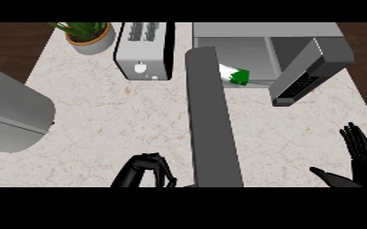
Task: Pick up the milk, place it into the microwave and close the microwave
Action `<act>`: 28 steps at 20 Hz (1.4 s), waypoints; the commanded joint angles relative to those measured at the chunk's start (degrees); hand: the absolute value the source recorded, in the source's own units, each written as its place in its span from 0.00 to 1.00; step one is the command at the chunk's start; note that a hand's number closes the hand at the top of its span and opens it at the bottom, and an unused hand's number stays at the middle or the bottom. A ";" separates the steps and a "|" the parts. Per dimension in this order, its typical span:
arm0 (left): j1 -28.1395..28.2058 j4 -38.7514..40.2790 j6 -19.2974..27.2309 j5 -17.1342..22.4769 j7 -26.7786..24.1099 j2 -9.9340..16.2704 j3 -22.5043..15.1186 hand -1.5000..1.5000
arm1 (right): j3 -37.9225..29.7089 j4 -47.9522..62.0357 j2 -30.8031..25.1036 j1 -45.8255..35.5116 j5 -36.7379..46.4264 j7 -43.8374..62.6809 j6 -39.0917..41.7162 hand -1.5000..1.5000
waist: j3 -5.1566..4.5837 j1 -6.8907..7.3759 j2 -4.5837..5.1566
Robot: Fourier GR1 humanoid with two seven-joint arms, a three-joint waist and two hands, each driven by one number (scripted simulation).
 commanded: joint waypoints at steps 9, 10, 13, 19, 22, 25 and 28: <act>-18.29 17.67 -8.03 -5.16 13.39 -2.58 -7.12 1.00 | 0.36 -2.10 -3.97 3.33 -2.88 -4.69 11.16 0.00 | 0.12 -1.29 0.28; -17.96 20.06 -7.68 -5.34 12.56 -2.59 -8.52 1.00 | 0.34 -3.84 -3.66 3.42 -3.65 -3.13 10.81 0.00 | 0.01 -1.22 0.16; -20.50 25.49 -7.42 -3.83 12.69 -2.62 -14.25 1.00 | 0.63 -3.08 -5.15 3.41 -3.72 -3.68 12.19 0.00 | 0.04 -1.39 0.30; -28.94 28.48 3.59 6.65 9.92 -2.64 -26.43 1.00 | 2.93 -7.04 -3.90 2.84 -3.80 -4.28 11.91 0.00 | -0.08 -2.76 0.42; -32.26 28.64 8.00 11.01 8.74 -2.63 -28.48 1.00 | 4.20 -8.65 -4.69 2.92 -4.07 -3.83 13.92 0.00 | -0.11 -3.81 0.62; -33.05 29.13 10.44 14.51 4.89 -2.61 -30.19 1.00 | 4.79 -11.41 -5.22 0.35 -6.20 0.19 15.72 0.00 | -0.20 -4.29 0.75; -35.55 27.86 15.54 18.10 6.68 -2.59 -32.74 0.00 | 5.85 -13.98 -4.73 1.02 -6.70 0.83 14.84 0.00 | -0.23 -5.83 0.79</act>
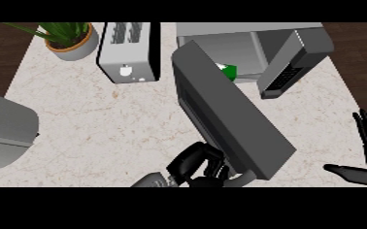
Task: Pick up the milk, place it into the microwave and close the microwave
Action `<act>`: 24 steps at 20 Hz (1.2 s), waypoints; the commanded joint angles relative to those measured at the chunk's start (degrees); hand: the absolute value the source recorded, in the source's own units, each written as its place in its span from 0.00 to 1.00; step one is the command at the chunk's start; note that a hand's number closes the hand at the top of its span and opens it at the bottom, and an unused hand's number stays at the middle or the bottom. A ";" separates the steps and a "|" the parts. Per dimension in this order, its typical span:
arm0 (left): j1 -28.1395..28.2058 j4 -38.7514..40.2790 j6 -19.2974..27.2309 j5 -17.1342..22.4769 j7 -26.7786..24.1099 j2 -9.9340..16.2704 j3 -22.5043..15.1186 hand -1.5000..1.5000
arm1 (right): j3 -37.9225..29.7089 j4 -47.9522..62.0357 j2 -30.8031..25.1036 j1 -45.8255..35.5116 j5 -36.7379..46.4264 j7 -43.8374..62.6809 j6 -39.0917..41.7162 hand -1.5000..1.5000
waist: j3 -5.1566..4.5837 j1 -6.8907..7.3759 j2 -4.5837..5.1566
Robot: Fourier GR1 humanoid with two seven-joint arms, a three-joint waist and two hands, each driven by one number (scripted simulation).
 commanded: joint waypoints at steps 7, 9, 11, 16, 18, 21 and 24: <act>-7.98 -0.09 9.97 10.59 -1.63 -1.36 -5.45 1.00 | 2.54 -6.97 0.17 -2.40 -3.55 1.35 6.40 0.00 | -0.23 -4.72 0.57; -10.72 -0.01 11.45 11.93 -0.17 -1.37 -5.54 1.00 | 3.64 -8.44 -0.16 -2.96 -3.61 2.21 7.02 0.00 | -0.20 -5.67 0.63; -13.36 0.48 12.79 13.87 0.24 -1.37 -4.16 1.00 | 4.08 -9.52 -0.40 -2.75 -4.07 3.24 6.98 0.00 | -0.20 -6.70 0.79; -19.73 2.26 16.35 15.10 -1.80 -1.39 -2.45 1.00 | 5.77 -12.02 -1.25 -3.65 -4.67 5.43 7.72 0.00 | -0.17 -9.23 1.33; -23.02 2.49 16.53 16.80 -1.04 -1.40 -1.13 1.00 | 6.89 -12.78 -1.09 -3.93 -4.54 5.93 8.06 0.00 | -0.02 -10.24 1.71; -25.22 4.34 17.58 18.26 -1.07 -1.42 -1.14 1.00 | 6.73 -14.06 -2.35 -5.81 -4.96 7.42 7.16 0.00 | 0.03 -11.66 2.36; -28.15 5.61 18.50 19.81 -1.23 -1.43 -0.05 1.00 | 6.11 -15.16 -2.87 -7.10 -6.89 8.02 8.04 0.00 | 0.15 -13.01 2.57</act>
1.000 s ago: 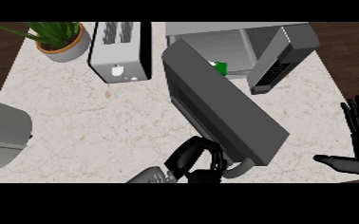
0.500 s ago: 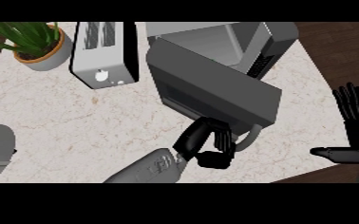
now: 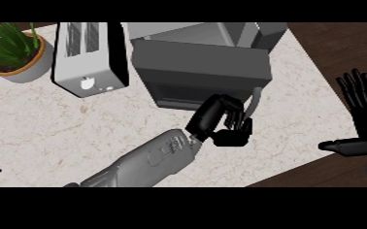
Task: Pick up the milk, place it into the microwave and close the microwave
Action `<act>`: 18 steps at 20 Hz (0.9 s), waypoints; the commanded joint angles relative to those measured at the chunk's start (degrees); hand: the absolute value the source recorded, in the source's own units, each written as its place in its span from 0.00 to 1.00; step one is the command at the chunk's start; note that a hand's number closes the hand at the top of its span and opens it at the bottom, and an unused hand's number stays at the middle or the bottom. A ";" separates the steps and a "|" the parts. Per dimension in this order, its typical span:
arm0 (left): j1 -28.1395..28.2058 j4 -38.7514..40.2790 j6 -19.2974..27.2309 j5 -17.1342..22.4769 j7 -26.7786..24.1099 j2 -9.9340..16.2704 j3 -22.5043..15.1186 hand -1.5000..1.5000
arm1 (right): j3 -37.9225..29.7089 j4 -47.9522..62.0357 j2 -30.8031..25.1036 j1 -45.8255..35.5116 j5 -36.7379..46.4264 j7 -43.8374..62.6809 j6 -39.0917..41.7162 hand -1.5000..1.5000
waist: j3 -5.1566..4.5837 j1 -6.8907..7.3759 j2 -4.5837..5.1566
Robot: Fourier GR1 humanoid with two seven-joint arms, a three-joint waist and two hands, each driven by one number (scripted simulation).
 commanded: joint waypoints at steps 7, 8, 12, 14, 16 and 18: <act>-10.23 5.10 2.34 5.40 0.16 -0.18 3.62 1.00 | 0.62 -3.20 -1.77 -4.23 -4.02 1.39 6.31 0.00 | 0.28 -3.63 1.33; -11.59 5.19 2.61 5.30 0.08 -0.18 3.26 1.00 | 1.35 -3.52 -0.81 -4.20 -4.15 1.21 6.57 0.00 | 0.43 -4.24 1.40; -13.69 7.90 2.84 7.08 0.11 -0.16 4.32 1.00 | 1.20 -4.45 -2.13 -5.43 -5.57 2.83 7.48 0.00 | 0.41 -5.42 2.05; -15.21 9.35 3.33 7.54 0.21 -0.14 4.99 1.00 | 1.87 -5.09 -1.98 -6.25 -5.73 3.62 7.54 0.00 | 0.46 -5.73 2.56; -16.31 10.29 3.68 8.16 0.46 -0.13 5.02 1.00 | 2.05 -5.55 -2.83 -6.51 -6.21 4.29 8.49 0.00 | 0.49 -6.55 2.53; -17.00 10.85 3.89 8.84 0.17 -0.12 5.23 1.00 | 2.65 -6.60 -3.01 -7.86 -7.23 5.21 9.98 0.00 | 0.45 -6.82 2.71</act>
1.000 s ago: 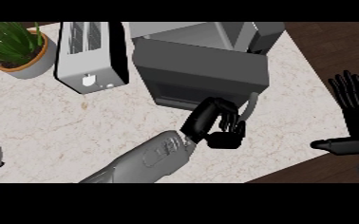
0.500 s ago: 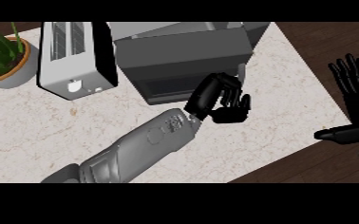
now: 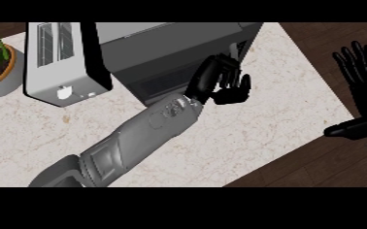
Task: Pick up the milk, place it into the microwave and close the microwave
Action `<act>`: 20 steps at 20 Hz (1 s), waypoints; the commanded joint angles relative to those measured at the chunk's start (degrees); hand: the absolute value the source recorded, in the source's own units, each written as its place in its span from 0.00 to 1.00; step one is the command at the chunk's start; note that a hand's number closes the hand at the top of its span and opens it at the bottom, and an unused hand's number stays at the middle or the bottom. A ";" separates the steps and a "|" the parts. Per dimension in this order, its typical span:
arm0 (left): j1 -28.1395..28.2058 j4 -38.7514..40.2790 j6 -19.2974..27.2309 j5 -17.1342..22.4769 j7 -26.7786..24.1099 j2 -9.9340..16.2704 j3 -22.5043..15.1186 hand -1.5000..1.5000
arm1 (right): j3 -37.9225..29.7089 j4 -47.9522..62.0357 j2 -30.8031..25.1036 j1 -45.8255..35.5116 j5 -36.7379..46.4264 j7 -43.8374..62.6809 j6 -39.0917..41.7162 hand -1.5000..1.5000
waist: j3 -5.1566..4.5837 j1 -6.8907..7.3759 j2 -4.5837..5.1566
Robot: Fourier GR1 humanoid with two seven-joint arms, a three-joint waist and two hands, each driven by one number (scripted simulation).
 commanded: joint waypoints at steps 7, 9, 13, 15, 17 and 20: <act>-5.13 2.23 1.02 2.85 -0.68 -1.06 0.74 1.00 | 3.27 -3.03 -0.85 -3.21 -3.08 2.08 8.10 0.00 | 0.13 -1.87 0.69; -5.10 2.38 1.82 3.27 -0.83 -1.05 0.64 1.00 | 4.11 -4.11 -1.88 -3.40 -3.00 3.26 9.11 0.00 | 0.07 -2.45 0.42; -4.73 2.12 2.17 4.45 -1.80 -1.04 0.79 1.00 | 7.45 -9.04 -3.66 -5.74 -1.20 3.34 12.83 1.00 | 0.12 -1.87 -0.02; -4.82 2.02 2.41 5.00 -2.24 -1.05 0.90 1.00 | 9.04 -11.15 -3.54 -6.59 -1.39 3.68 14.40 1.00 | 0.21 -1.92 0.22; -5.69 2.28 2.73 5.38 -2.05 -1.05 0.98 1.00 | 10.14 -13.02 -3.66 -6.32 -1.82 4.37 15.17 1.00 | 0.28 -2.97 -0.18; -5.54 2.77 3.63 5.87 -2.19 -1.04 0.77 1.00 | 11.62 -15.63 -3.84 -6.52 -2.35 5.69 15.70 1.00 | 0.31 -3.61 -0.16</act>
